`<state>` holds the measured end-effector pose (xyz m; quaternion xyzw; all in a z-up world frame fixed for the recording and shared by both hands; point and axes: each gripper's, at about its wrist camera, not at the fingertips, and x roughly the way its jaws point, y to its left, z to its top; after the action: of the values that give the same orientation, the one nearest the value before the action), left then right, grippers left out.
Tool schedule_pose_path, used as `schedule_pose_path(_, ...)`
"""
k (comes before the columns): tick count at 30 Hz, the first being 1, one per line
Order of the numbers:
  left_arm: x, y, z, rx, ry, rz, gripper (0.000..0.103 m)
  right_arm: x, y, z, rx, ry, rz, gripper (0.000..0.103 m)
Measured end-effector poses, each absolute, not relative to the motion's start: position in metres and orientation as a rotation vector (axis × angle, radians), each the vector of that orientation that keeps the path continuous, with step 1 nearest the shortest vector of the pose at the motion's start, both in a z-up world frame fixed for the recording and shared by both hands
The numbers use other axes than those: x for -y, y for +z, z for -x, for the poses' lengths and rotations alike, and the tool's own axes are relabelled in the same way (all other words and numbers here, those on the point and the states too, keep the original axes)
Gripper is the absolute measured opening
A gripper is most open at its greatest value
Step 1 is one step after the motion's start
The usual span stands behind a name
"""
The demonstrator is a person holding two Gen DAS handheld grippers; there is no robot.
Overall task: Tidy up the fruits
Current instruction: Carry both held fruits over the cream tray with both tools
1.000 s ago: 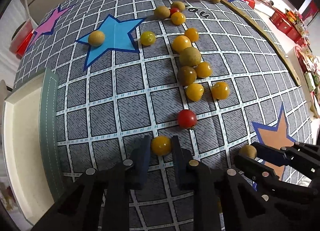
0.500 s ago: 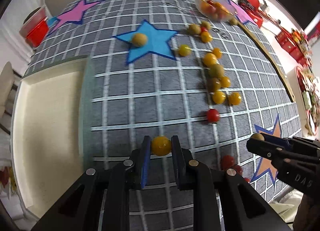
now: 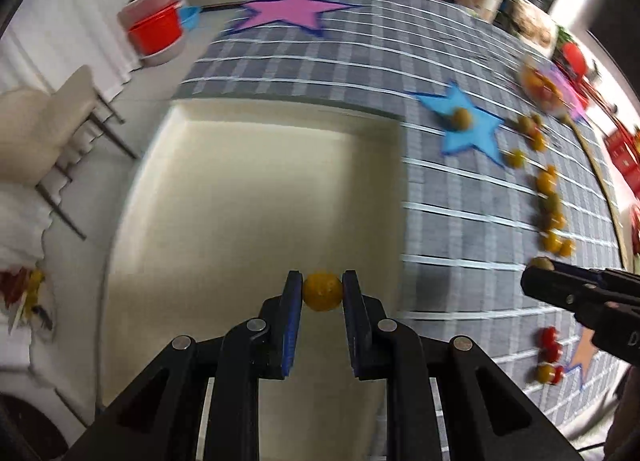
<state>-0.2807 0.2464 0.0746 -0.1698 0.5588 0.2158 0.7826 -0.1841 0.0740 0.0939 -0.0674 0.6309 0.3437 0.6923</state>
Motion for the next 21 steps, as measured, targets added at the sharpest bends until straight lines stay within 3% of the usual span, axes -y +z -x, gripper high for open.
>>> schedule_pose_path(11,-0.312,0.045,0.300,-1.214,0.605,0.396,0.022,-0.186,0.078,0.189,-1.392,0.890,0.242,0.028)
schedule_pose_path(21,-0.315,0.038,0.298,-1.219,0.614,0.369,0.022,-0.220,0.051,0.195,-1.425,0.887,0.329,0.028)
